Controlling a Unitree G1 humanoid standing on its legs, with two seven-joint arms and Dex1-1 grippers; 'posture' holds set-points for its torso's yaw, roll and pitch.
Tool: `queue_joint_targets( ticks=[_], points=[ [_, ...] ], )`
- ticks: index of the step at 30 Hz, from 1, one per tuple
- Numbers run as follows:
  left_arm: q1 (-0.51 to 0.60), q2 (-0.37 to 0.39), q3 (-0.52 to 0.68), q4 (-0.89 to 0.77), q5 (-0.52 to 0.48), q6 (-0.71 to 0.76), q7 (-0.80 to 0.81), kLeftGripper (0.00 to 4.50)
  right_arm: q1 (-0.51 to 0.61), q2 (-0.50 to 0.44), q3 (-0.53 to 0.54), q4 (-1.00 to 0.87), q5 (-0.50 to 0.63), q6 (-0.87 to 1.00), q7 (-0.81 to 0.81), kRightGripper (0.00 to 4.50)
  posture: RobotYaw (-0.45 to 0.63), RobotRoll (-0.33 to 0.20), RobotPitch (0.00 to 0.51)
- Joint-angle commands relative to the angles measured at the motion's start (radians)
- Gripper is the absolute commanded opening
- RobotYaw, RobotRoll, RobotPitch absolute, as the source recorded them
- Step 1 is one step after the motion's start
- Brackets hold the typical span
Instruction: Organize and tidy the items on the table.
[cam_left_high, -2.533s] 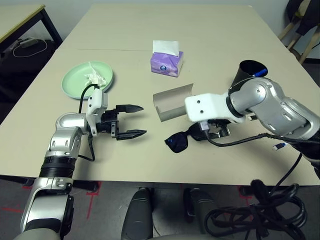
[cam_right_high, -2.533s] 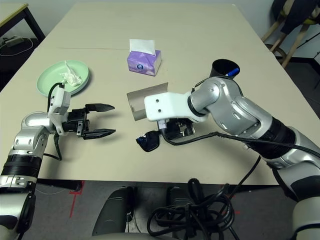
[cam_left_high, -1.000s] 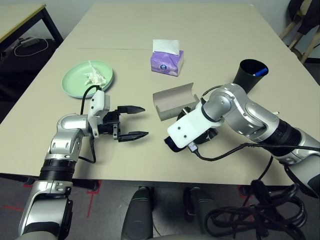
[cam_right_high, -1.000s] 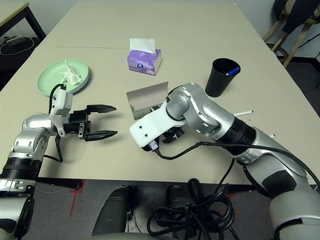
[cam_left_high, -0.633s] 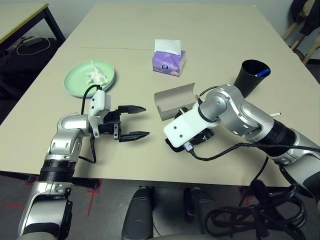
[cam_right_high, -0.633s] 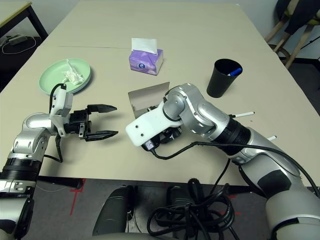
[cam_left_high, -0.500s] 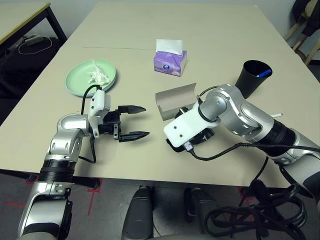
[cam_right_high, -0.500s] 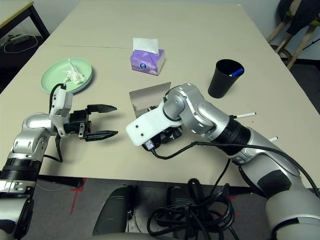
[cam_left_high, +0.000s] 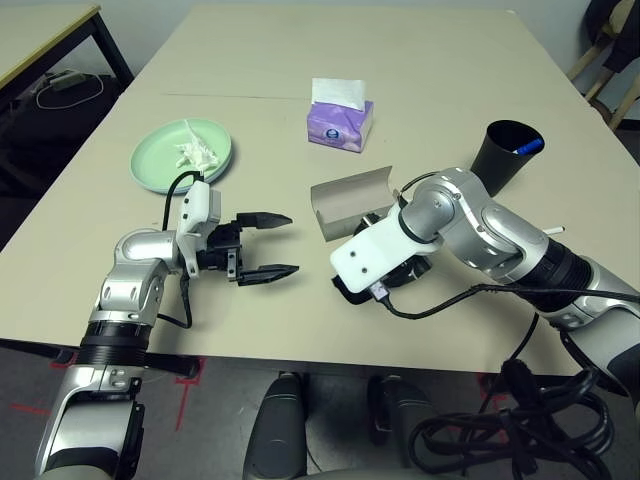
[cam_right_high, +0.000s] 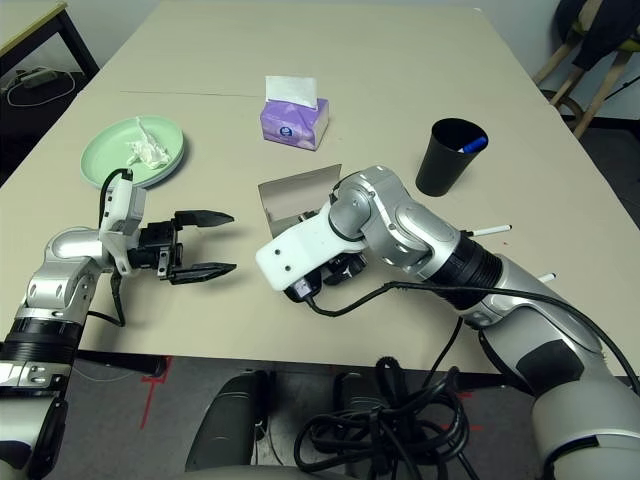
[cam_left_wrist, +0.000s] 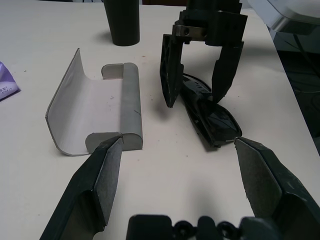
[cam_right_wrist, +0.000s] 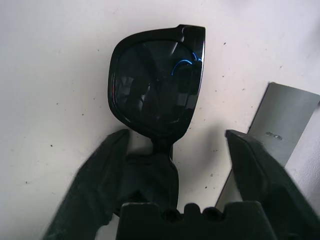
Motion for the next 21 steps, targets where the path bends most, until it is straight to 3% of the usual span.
queue_joint_targets(
  ticks=[1,7,21],
  points=[
    [0.019,0.01,-0.011,-0.03,-0.012,0.0,-0.006,4.5,0.013,-0.005,0.002,0.006,-0.015,-0.015,0.004,2.74,0.14,0.0,0.17],
    [0.017,0.01,-0.013,-0.027,-0.011,-0.001,-0.007,4.5,0.013,-0.001,-0.001,0.019,-0.021,-0.027,0.005,0.44,0.14,0.0,0.17],
    [0.005,0.01,-0.013,-0.008,-0.007,-0.009,-0.011,4.5,-0.032,-0.023,-0.063,0.022,0.015,-0.045,0.024,0.36,0.14,0.0,0.154]
  ],
)
